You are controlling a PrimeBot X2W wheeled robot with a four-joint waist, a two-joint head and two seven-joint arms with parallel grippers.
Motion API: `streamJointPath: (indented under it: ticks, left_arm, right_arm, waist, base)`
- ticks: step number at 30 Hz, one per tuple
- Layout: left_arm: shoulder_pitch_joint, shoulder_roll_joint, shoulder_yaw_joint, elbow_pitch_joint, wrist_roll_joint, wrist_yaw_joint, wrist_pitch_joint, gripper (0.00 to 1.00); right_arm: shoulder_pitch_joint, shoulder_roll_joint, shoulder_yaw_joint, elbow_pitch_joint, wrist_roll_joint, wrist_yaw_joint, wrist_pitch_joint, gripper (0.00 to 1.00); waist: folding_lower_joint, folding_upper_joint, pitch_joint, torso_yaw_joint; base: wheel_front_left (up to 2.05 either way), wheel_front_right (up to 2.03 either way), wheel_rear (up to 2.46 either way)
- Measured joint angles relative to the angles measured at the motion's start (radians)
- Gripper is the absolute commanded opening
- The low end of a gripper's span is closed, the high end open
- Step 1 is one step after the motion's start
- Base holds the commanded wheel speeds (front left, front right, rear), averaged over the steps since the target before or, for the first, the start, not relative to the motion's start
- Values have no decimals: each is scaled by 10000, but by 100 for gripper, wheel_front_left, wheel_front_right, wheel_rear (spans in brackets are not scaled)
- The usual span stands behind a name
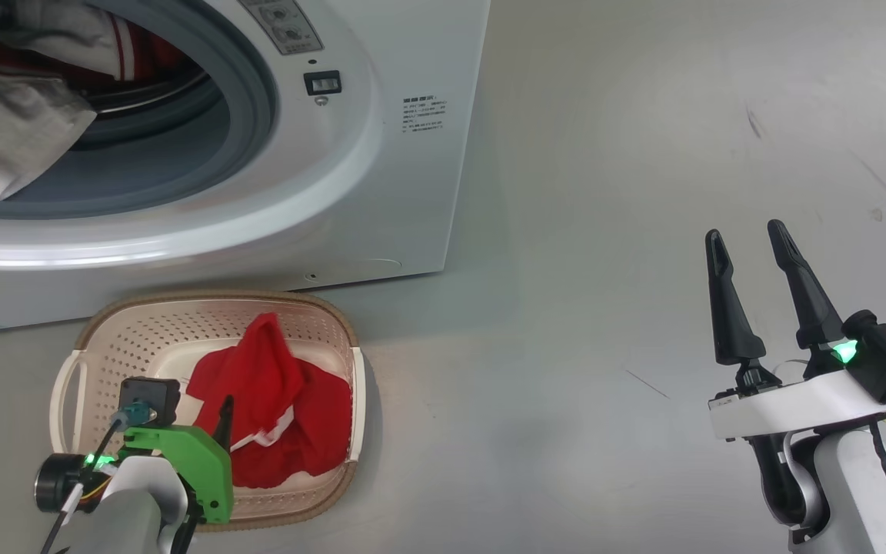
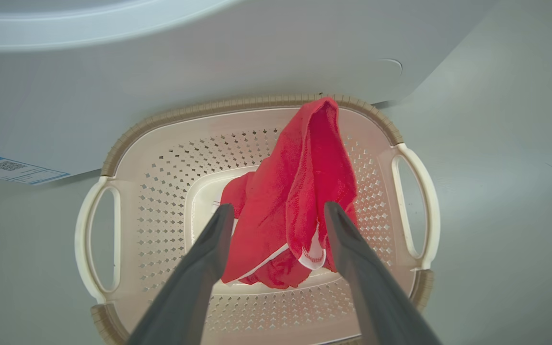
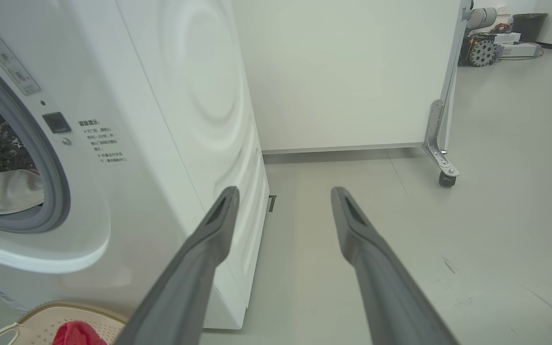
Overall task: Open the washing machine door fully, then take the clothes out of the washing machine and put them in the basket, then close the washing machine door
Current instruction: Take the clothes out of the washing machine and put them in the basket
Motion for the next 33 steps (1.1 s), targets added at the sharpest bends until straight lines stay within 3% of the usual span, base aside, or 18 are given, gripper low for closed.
streamJointPath:
  ticks: [15,29,33]
  left_arm:
    - [-40,-347,-33,-27,-19,-44,-1503,100]
    - [256,-345,232,-1438,-58,-102,-1710,100]
    - [711,-276,493,-2512,-44,-86,-1710,100]
  right_arm:
    - [262,-94,52,378,4,0,0,100]
    - [929,54,-105,497,100,0,0,100]
    - [1165,174,-86,497,105,0,0,100]
  waist:
    - [0,0,-1228,871]
    - [0,0,-2646,1886]
    - [0,0,-3111,2156]
  base:
    - [0,0,0]
    - [0,0,0]
    - [0,0,0]
